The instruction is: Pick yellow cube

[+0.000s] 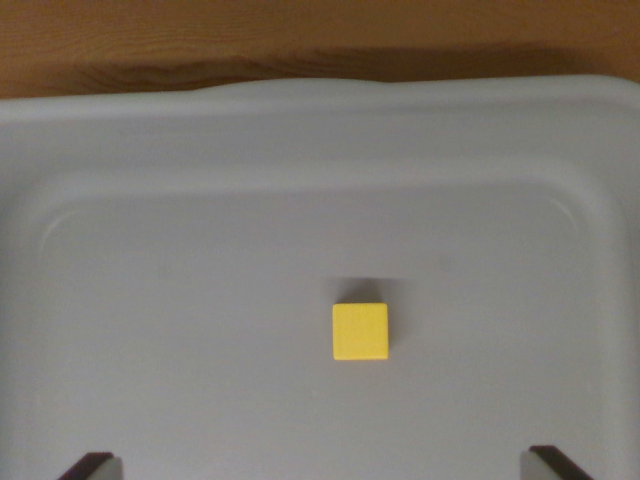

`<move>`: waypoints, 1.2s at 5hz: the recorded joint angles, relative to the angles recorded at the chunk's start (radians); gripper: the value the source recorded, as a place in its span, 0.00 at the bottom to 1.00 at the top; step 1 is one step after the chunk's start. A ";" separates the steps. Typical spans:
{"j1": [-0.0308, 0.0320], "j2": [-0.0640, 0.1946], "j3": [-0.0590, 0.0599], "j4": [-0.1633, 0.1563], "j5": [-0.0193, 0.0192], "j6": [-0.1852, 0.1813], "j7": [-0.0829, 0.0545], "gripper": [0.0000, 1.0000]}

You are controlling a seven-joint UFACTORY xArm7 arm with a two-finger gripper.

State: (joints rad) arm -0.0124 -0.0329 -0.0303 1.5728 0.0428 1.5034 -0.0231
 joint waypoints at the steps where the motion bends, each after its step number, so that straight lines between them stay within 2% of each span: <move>1: 0.0000 0.000 0.000 0.000 0.0000 0.000 0.000 0.00; 2: -0.0013 0.012 0.000 -0.011 0.0024 -0.019 -0.005 0.00; 3: -0.0013 0.012 0.000 -0.011 0.0024 -0.019 -0.005 0.00; 4: -0.0029 0.027 0.001 -0.026 0.0055 -0.043 -0.012 0.00; 5: -0.0029 0.027 0.001 -0.026 0.0055 -0.043 -0.012 0.00; 6: -0.0047 0.044 0.001 -0.043 0.0091 -0.070 -0.019 0.00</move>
State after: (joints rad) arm -0.0171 0.0113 -0.0291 1.5298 0.0519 1.4329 -0.0422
